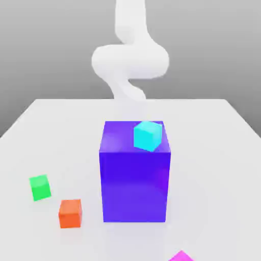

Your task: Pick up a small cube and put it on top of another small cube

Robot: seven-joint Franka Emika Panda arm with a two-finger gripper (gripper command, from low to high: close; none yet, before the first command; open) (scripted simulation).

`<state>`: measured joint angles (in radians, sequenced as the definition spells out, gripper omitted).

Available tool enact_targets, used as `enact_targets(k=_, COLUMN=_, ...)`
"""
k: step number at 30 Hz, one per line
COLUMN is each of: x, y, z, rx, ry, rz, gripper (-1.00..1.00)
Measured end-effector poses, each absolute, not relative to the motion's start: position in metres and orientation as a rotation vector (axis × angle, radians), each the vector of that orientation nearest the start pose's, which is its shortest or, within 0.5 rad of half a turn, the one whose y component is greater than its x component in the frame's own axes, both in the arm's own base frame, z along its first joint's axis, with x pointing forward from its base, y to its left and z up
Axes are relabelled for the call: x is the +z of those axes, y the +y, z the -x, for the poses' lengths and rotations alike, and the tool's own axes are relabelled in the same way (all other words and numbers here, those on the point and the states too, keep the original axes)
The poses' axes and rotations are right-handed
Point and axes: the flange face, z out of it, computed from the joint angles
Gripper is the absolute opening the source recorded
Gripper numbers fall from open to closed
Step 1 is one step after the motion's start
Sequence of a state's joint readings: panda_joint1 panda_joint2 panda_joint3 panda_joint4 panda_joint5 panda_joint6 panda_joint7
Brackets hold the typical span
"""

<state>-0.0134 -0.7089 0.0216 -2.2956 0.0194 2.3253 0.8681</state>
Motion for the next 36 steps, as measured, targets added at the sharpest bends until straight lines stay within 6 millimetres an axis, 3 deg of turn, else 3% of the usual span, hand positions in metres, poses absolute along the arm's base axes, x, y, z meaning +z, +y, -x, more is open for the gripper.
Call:
enact_targets(k=8, x=0.575, y=0.031, z=-0.470, rx=-0.640, ry=1.433, rz=2.376, gripper=0.00)
enact_targets(k=16, x=0.446, y=0.059, z=-0.526, rx=-0.378, ry=1.747, rz=2.304, gripper=0.00)
enact_targets(k=23, x=0.322, y=0.086, z=-0.545, rx=-0.174, ry=2.028, rz=2.220, gripper=0.00)
enact_targets(k=29, x=0.212, y=0.104, z=-0.537, rx=-0.024, ry=2.282, rz=2.127, gripper=0.00)
enact_targets(k=33, x=0.150, y=0.107, z=-0.534, rx=-0.001, ry=2.326, rz=2.109, gripper=0.00)
enact_targets(k=34, x=0.136, y=0.107, z=-0.534, rx=0.000, ry=2.327, rz=2.109, gripper=-1.00)
enact_targets(k=36, x=0.136, y=0.108, z=-0.534, rx=0.000, ry=2.327, rz=2.109, gripper=-1.00)
